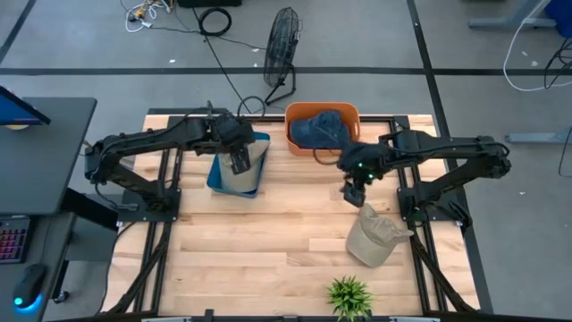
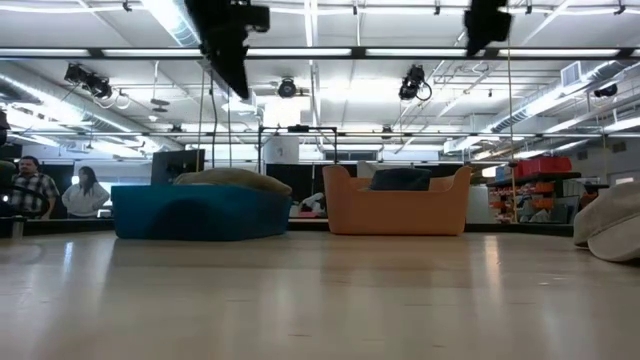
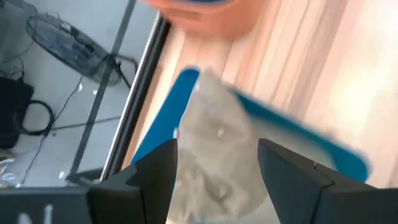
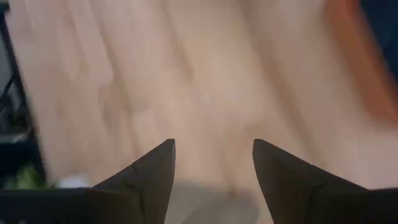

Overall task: Pick & Place hat
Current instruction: Put the brown cap into the blue bin

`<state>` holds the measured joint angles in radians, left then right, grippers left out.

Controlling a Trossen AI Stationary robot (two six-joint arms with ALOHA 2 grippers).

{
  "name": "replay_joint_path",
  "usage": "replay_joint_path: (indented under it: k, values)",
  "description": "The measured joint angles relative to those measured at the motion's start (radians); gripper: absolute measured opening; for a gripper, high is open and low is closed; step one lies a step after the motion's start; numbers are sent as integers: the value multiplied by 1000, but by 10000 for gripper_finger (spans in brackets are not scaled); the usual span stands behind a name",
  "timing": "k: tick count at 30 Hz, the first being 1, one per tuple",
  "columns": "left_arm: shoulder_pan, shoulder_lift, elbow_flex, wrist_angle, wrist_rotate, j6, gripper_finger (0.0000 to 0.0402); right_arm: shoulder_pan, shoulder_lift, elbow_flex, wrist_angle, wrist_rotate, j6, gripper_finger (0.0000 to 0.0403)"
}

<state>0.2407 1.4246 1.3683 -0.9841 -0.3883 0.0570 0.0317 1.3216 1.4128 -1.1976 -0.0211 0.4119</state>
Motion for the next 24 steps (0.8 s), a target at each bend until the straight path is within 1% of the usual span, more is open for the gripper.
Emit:
replay_joint_path:
  k: [2,6,9,13,14,16,19,22,24]
  values:
    - [-16,0,25,18,1,-37,222,28,1,-12,-47,-40,64,219]
    - [-49,0,44,92,0,-54,217,115,2,-89,-61,-49,156,219]
    - [-67,0,44,128,1,-47,216,157,1,-163,-81,-51,241,219]
    - [-78,3,44,130,1,-49,216,169,1,-274,-145,-18,356,219]
    - [-78,3,44,131,1,-49,216,164,1,-302,-156,-28,376,219]
    - [-78,3,44,132,1,-49,216,149,1,-355,-160,-80,391,219]
    - [-78,3,44,136,1,-48,216,144,1,-441,-113,-153,392,219]
    - [-78,3,44,141,1,-56,216,145,1,-534,23,-212,396,219]
    - [-78,3,43,144,1,-73,216,145,1,-589,108,-227,410,219]
